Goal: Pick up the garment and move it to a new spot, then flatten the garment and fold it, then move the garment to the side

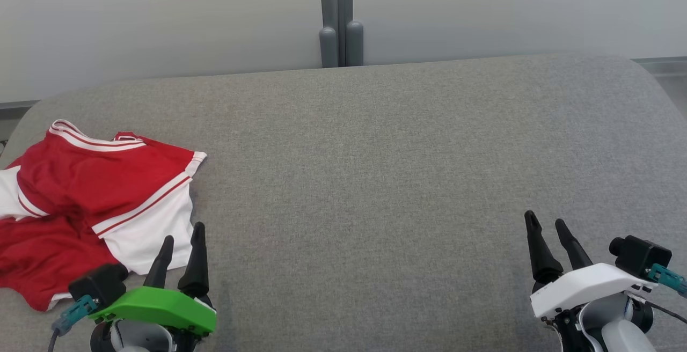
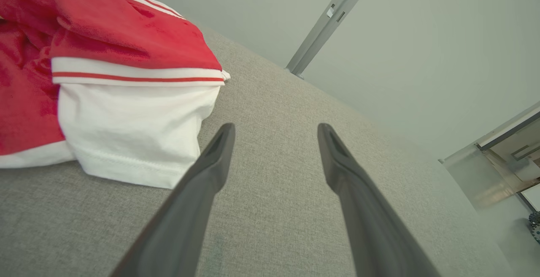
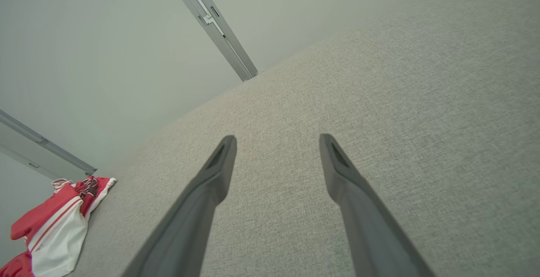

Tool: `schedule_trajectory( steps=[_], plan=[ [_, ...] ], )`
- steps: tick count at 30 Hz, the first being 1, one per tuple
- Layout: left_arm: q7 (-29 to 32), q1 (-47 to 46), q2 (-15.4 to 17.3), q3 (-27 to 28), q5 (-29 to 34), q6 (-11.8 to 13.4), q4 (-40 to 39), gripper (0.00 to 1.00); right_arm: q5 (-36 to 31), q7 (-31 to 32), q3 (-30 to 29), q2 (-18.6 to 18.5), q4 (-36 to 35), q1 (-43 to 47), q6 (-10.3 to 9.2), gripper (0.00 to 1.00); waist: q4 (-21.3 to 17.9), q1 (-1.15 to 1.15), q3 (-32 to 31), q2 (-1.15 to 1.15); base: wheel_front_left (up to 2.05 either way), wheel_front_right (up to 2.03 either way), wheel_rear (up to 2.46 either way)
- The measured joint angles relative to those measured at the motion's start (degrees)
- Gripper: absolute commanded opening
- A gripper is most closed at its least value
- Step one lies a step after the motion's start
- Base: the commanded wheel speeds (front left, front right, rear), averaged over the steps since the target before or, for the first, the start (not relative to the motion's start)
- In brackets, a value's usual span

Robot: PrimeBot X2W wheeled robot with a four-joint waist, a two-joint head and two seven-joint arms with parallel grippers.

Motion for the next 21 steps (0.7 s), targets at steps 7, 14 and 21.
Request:
schedule_trajectory(
  steps=[7,14,21],
  plan=[
    [-1.21,0.01,0.15,-0.19,5.78,0.05,-1.24,1.0,-4.64,-1.15,0.25,-0.03,0.08,0.0,0.0,1.0,0.16,0.0,0.05,0.0,0.0,0.0,0.0],
    [-2.24,0.03,0.19,-0.31,10.45,0.05,-1.67,1.0,-8.55,-2.4,0.73,-0.67,-0.26,-0.01,0.01,1.0,0.54,0.0,0.16,0.0,0.0,0.0,0.0],
    [-3.04,0.05,0.22,-0.08,14.12,0.03,-1.94,1.0,-11.5,-3.3,0.78,-0.93,-0.8,-0.01,0.01,1.0,0.81,0.0,0.13,0.0,0.0,0.0,0.0]
  ],
)
